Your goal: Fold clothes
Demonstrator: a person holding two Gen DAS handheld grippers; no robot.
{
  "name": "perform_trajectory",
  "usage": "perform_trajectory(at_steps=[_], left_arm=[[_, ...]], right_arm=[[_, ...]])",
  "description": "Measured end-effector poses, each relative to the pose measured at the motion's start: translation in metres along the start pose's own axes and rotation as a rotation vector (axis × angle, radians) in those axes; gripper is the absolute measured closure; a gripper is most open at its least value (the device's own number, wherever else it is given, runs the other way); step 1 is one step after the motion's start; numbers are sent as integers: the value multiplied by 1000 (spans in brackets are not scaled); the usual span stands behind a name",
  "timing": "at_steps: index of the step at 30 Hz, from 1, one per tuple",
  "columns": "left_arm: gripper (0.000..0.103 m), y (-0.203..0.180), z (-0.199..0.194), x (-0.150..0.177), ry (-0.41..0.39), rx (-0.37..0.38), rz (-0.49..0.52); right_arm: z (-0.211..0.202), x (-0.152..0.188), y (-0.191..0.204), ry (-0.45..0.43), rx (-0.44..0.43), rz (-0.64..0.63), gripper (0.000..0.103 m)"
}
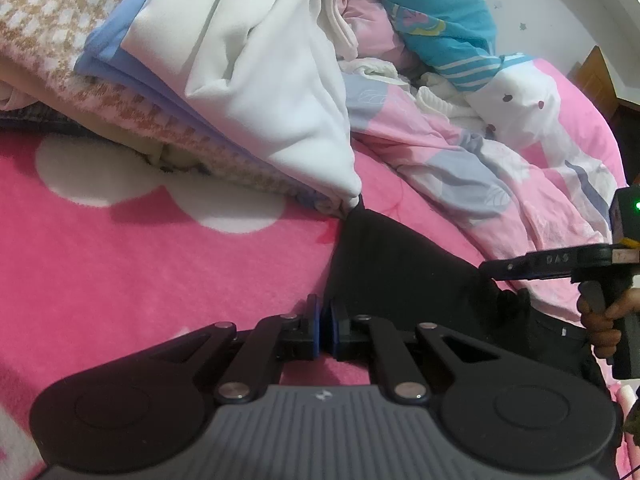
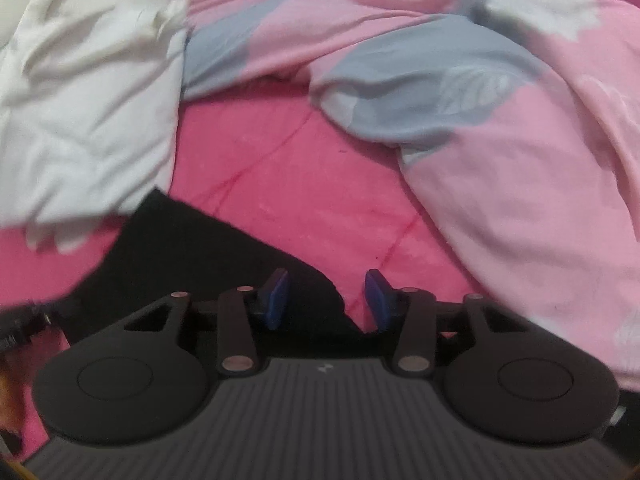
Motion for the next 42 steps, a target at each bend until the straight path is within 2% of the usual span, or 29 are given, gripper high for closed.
perform_trajectory(at_steps=[2,4,5,6,9,16,19,21,24,26,29,31,35,36,39,42], left_arm=[[96,0,0,0,-1,-1,3],[96,0,0,0,-2,-2,4],[96,-1,0,1,-3,-2,5],[96,-1,0,1,-4,-3,6],[96,-2,0,2,-6,-6,11],[96,-2,0,2,-6,-5,11],[96,-1,0,1,-6,-5,12],[96,-1,0,2,-7,-5,13],[95,-1,0,1,-8,-4,10],[95,0,0,1,-8,-3,8],[95,0,-1,1,-9,-2,3],[95,0,-2,1,-13,-4,-2],[95,-1,-3,2,-20,-9,-2],[95,-1,-3,2,-20,-9,-1],[95,0,-4,2,-20,-7,-5],[95,0,-4,2,-20,-5,-7]], right_arm=[[7,3,6,17,-2,-63,64],[11,5,13,18,9,-116,82],[11,5,15,6,9,-132,97],[9,3,17,-11,5,-141,98],[5,-2,23,-74,-4,-164,99],[24,-3,29,-150,-11,-189,99],[28,-4,16,-176,-48,-73,96],[27,-8,-1,-194,-57,66,86],[16,-11,-35,-243,-49,287,84],[-1,-7,-56,-257,-54,378,84],[-24,8,-66,-214,-55,356,84],[-27,23,-61,-138,-49,298,85],[-5,46,-53,-31,14,252,87],[5,48,-55,-13,44,272,93],[14,45,-72,-63,63,365,101],[8,39,-87,-122,141,457,100]])
Point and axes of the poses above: each gripper's, at about its wrist camera, not at the fingertips, and z roughly the way its jaws point, y to its left, x to its underside, the point moved 2 cm from there along z, roughly the way its jaws point, and after that the axes turned 14 degrees about x, right-handed, at the moved point
